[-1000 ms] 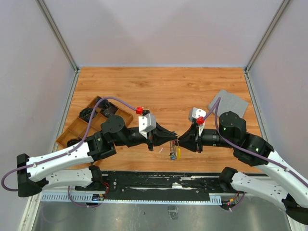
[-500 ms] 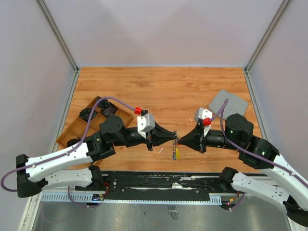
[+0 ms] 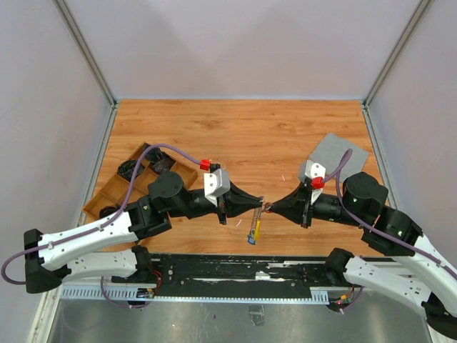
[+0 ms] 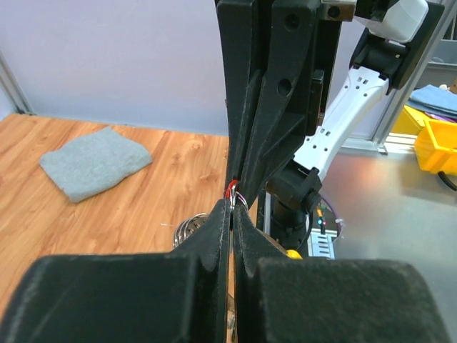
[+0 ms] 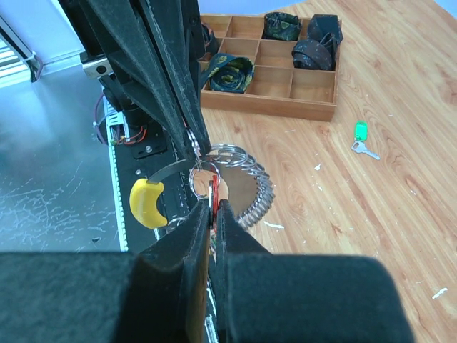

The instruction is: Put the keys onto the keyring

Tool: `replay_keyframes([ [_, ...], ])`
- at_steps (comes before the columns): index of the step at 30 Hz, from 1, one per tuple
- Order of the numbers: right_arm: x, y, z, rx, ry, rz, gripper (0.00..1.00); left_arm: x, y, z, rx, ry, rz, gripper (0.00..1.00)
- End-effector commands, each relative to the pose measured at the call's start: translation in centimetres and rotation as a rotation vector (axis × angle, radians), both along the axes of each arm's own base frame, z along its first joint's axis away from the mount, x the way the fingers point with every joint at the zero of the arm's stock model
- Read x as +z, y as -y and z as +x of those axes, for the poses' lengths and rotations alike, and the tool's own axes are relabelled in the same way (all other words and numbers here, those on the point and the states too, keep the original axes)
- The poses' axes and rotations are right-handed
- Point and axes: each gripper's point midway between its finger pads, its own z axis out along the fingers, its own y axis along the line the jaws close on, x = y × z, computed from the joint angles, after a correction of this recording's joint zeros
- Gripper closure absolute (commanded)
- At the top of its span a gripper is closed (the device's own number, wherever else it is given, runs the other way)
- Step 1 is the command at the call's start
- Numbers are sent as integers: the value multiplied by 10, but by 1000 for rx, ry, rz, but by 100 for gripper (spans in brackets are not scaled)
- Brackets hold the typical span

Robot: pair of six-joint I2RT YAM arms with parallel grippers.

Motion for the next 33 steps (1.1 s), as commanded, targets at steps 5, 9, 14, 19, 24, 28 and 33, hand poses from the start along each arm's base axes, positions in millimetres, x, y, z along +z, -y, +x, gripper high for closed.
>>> replay_keyframes([
  [5,23,-5,-1,12,29,53,98,12,0,-4,-17,13,-52,100],
  [9,19,-7,-2,21,18,40,98,12,-1,-4,-13,14,-53,99],
  [14,14,-5,-1,15,16,22,95,11,-2,1,19,12,-48,99],
  [19,1,9,10,-63,38,-64,71,-1,-7,15,101,-5,-4,99],
  [24,-4,21,19,-131,59,-110,52,-18,-14,24,162,-25,48,100],
  [28,-6,32,33,-234,68,-133,47,-34,-20,34,231,-40,91,100],
  [33,-11,48,48,-358,66,-169,45,-67,-33,57,367,-34,232,99],
])
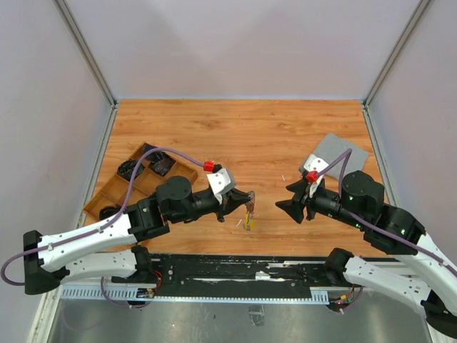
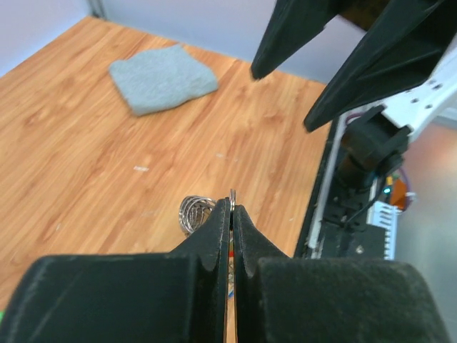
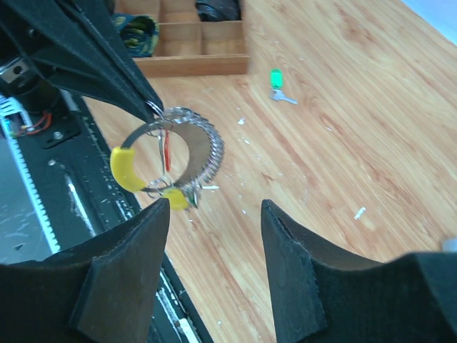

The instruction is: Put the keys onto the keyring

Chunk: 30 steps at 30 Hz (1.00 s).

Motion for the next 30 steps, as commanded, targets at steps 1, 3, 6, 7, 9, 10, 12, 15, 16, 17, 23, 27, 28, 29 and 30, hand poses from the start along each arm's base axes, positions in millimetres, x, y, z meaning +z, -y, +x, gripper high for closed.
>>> replay_keyframes([
  [1,5,20,12,-126,32,-26,44,-23,-17,24,146,30,119,99],
  [3,4,23,14,-146,34,-26,44,-37,-24,34,191,35,187,100],
  [6,5,28,16,-170,41,-22,43,-59,-38,51,268,42,316,100],
  [7,5,29,16,-175,42,-21,42,-66,-41,55,281,45,354,100],
  [9,5,30,16,-185,43,-18,42,-80,-41,61,286,56,424,99],
  [10,5,31,16,-188,43,-16,41,-87,-37,62,276,54,450,99],
  [12,6,34,16,-201,43,-8,41,-98,-23,61,224,50,477,100],
  [15,6,40,17,-233,41,5,40,-114,5,62,144,35,489,99],
  [16,7,42,18,-249,41,12,40,-122,14,62,125,32,501,99],
  [17,7,46,18,-265,40,19,40,-128,22,64,107,30,502,100],
  [23,2,67,22,-381,26,22,38,-173,70,72,27,-16,530,99],
  [27,-6,78,26,-456,6,17,37,-193,96,71,-23,-61,513,94],
  [28,-8,81,27,-475,1,18,37,-195,102,70,-37,-71,503,91],
  [29,-9,85,28,-506,-3,21,37,-197,106,69,-49,-84,492,87],
  [30,-11,90,30,-535,-8,22,36,-197,111,68,-63,-93,476,84],
])
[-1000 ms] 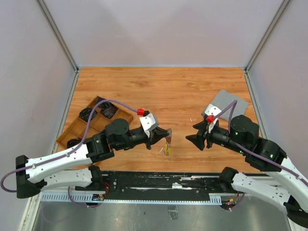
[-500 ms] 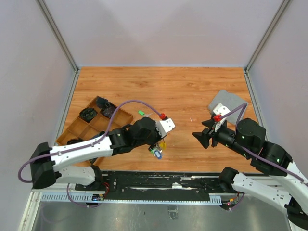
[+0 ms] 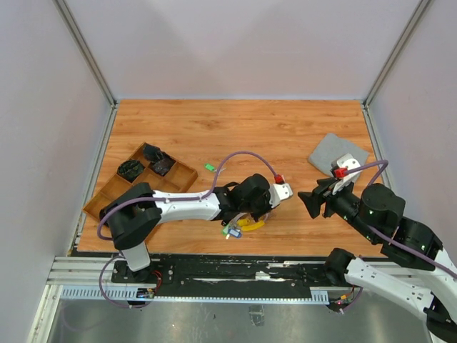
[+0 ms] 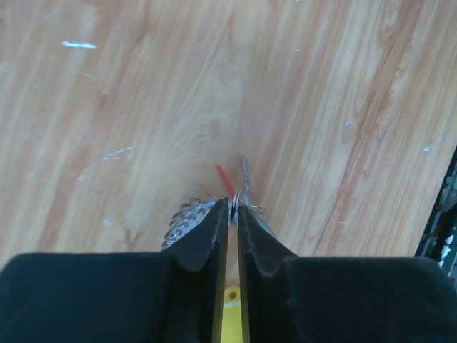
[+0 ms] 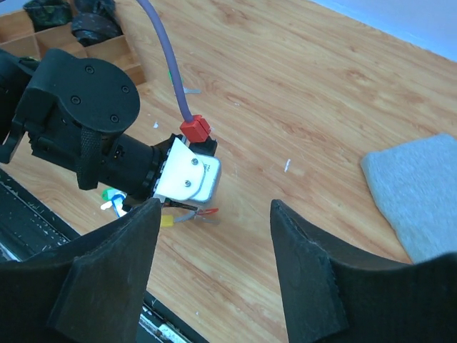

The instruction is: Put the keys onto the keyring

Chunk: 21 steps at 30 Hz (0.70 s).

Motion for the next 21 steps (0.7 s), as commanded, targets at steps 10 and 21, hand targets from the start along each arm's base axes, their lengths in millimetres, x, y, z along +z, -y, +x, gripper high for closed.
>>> replay_keyframes([
  [10,-41,35,13,-284,-120,-30,37,51,19,-18,-40,-90,-271,63],
  [21,-152,-30,-1,-119,-640,-123,53,53,-71,6,245,-138,-358,61],
])
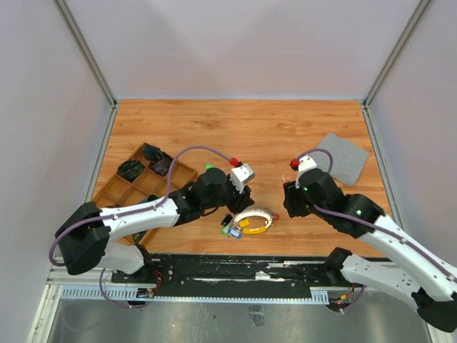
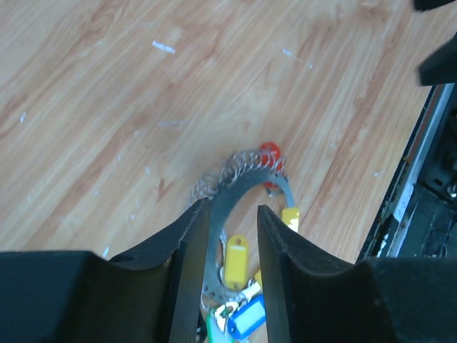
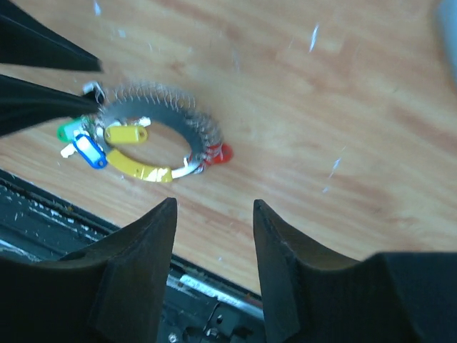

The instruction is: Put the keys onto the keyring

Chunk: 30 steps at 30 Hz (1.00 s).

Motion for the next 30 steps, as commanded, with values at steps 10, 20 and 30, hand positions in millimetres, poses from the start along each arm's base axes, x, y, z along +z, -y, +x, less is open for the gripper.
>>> replay_keyframes([
  [10,-105,-55,-24,98,-484,476,48,-14,-46,3,120,-73,-42,60],
  [20,-155,-33,3,-55,-477,461,56,-12,-48,7,121,-66,-39,60],
  [30,-176,-31,14,-50,-521,473,60,-14,-50,10,129,-65,-26,60],
])
